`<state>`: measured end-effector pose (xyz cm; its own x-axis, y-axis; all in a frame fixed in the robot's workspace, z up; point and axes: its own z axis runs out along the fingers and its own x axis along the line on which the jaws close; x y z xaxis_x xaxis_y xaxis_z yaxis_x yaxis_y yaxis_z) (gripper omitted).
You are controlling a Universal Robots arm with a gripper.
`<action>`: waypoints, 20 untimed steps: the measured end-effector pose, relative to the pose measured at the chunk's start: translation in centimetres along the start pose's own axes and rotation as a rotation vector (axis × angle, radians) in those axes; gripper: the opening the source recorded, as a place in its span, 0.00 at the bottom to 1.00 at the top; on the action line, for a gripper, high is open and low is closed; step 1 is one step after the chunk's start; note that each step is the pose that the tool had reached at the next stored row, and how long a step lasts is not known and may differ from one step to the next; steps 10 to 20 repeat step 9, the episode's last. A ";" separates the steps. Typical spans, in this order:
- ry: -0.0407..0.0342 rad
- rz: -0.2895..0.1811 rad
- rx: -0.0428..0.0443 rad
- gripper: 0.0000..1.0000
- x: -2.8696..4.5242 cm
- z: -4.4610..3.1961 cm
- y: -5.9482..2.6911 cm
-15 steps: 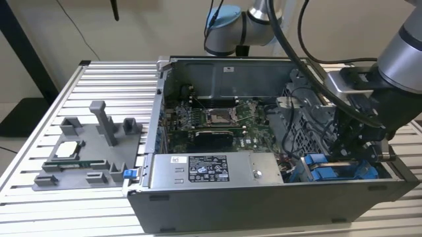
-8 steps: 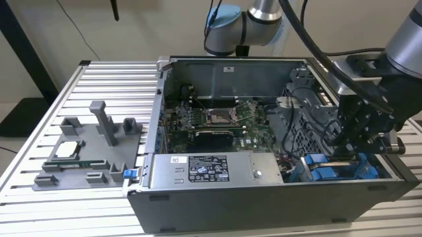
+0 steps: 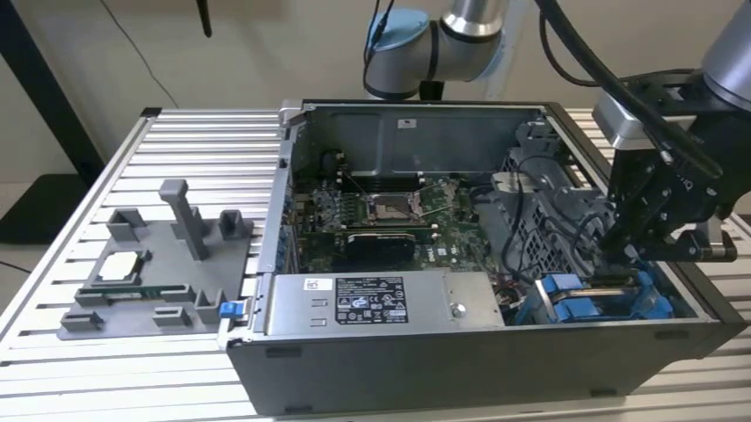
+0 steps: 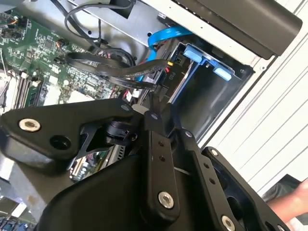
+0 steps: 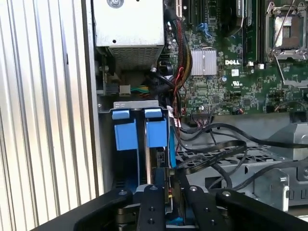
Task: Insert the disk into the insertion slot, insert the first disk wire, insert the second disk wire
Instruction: 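Insert the second disk wire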
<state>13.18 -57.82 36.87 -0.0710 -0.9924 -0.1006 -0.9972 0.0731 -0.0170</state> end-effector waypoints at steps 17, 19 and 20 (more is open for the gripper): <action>-0.0001 0.000 0.0000 1.00 -0.02 -0.22 0.00; -0.0001 0.000 0.0000 1.00 -0.02 -0.22 0.00; -0.0001 0.000 0.0000 1.00 -0.02 -0.22 0.00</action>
